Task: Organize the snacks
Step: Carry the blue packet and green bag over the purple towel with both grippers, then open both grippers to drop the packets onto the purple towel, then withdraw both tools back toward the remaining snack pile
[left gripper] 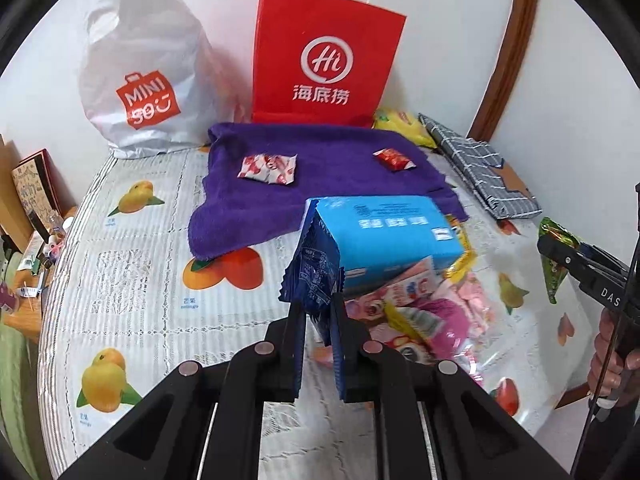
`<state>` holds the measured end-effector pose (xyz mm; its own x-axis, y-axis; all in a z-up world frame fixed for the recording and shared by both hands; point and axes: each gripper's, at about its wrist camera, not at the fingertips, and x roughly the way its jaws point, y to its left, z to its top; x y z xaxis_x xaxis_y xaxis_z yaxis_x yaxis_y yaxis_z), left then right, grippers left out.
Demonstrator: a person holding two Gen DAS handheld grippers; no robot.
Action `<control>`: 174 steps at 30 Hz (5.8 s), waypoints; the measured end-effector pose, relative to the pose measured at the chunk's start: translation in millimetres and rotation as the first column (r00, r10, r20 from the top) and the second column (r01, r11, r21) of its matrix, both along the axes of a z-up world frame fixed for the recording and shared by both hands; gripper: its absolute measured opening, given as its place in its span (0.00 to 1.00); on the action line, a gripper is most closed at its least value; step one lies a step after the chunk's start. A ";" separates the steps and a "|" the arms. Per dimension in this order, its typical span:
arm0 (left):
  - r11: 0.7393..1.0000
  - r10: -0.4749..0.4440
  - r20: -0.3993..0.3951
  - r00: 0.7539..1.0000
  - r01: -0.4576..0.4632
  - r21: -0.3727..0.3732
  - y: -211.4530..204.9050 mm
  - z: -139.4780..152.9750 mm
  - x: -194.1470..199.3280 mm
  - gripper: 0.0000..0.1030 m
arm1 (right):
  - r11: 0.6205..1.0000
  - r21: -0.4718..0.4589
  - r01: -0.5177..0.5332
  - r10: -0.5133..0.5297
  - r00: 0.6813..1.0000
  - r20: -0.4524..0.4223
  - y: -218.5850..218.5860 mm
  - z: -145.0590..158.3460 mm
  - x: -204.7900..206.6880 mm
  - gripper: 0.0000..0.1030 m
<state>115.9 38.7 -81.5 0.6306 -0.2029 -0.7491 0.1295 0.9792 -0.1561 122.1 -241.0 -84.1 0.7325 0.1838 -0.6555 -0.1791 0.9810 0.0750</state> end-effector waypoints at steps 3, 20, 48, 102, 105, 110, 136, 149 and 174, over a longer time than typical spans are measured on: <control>1.000 -0.016 0.020 1.000 0.016 -0.004 -8.3 9.3 -6.0 0.12 | 1.000 0.001 -0.007 0.007 1.000 0.019 3.6 9.6 -4.5 0.49; 0.999 -0.028 0.066 0.997 0.029 -0.015 -22.8 42.8 5.8 0.12 | 1.000 0.003 0.000 0.000 0.998 0.065 10.3 40.7 -1.0 0.49; 0.999 -0.026 0.048 0.999 0.028 -0.040 -11.5 42.2 93.0 0.12 | 0.999 0.028 -0.020 0.019 0.999 0.034 40.4 41.4 95.3 0.49; 0.995 0.025 -0.099 0.995 -0.034 -0.091 32.2 -31.1 209.9 0.12 | 1.000 0.004 0.007 -0.006 0.989 -0.146 42.2 -46.6 227.2 0.49; 0.996 0.017 -0.112 0.994 -0.027 -0.091 30.1 -35.0 211.7 0.12 | 1.000 0.005 0.005 -0.004 0.988 -0.154 43.6 -50.9 229.8 0.49; 0.997 0.000 -0.130 0.992 -0.011 -0.080 23.9 -40.7 213.6 0.12 | 1.000 -0.001 -0.013 0.013 0.987 -0.159 49.5 -54.6 232.8 0.49; 0.995 -0.032 -0.200 0.979 0.013 -0.098 12.5 -57.5 217.2 0.16 | 0.999 -0.048 -0.015 0.007 0.985 -0.175 50.6 -46.5 227.0 0.63; 0.994 -0.020 -0.161 0.987 0.003 -0.107 23.9 -34.3 192.3 0.53 | 0.999 -0.048 0.020 -0.027 0.989 -0.147 48.0 -18.8 201.5 0.69; 0.996 0.090 -0.063 0.994 -0.091 -0.001 24.2 14.0 100.0 0.70 | 0.986 -0.105 0.130 -0.133 0.991 -0.028 30.5 27.9 97.5 0.77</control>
